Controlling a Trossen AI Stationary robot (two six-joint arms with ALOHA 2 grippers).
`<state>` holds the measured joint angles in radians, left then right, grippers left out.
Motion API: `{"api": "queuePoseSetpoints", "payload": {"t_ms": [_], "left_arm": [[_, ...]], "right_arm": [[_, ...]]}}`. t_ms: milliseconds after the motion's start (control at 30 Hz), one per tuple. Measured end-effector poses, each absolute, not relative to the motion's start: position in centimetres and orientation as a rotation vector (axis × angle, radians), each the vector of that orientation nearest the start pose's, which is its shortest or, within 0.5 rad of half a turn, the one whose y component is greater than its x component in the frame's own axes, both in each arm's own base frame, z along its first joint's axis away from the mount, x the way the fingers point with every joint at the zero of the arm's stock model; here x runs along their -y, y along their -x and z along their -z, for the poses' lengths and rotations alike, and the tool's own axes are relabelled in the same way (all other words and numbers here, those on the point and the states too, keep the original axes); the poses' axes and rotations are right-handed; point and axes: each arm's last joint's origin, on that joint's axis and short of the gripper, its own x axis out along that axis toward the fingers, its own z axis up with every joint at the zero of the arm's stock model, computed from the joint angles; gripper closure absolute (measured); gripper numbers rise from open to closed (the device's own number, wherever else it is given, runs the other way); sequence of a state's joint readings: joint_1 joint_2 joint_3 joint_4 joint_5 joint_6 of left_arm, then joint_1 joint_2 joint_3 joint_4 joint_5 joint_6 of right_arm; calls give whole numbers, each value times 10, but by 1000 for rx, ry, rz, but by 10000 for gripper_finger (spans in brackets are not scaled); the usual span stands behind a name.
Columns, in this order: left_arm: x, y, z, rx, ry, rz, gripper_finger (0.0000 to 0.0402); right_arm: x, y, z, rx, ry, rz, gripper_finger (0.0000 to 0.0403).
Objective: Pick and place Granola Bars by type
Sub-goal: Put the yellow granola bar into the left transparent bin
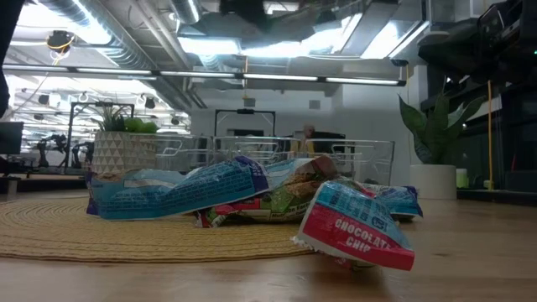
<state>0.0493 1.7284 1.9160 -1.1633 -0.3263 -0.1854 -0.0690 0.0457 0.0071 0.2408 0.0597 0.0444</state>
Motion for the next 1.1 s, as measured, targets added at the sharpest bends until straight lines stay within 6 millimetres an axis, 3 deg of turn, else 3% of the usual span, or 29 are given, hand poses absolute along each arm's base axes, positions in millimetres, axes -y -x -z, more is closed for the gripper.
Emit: {"api": "queuePoseSetpoints", "payload": {"t_ms": [233,567,833,1100], "left_arm": [[-53,-307,-409,-937,81,-635,390],[-101,-271,-406,-1088,109,-924,390],[-138,-259,-373,-1227,195,-962,392],[-155,-260,-337,-1267,279,-903,387]], "right_arm": [[8,-98,-185,205,-43,124,386],[8,-98,-185,204,-43,124,386],[8,-98,-185,206,-70,121,386],[8,-98,-185,206,-73,121,386]]}}
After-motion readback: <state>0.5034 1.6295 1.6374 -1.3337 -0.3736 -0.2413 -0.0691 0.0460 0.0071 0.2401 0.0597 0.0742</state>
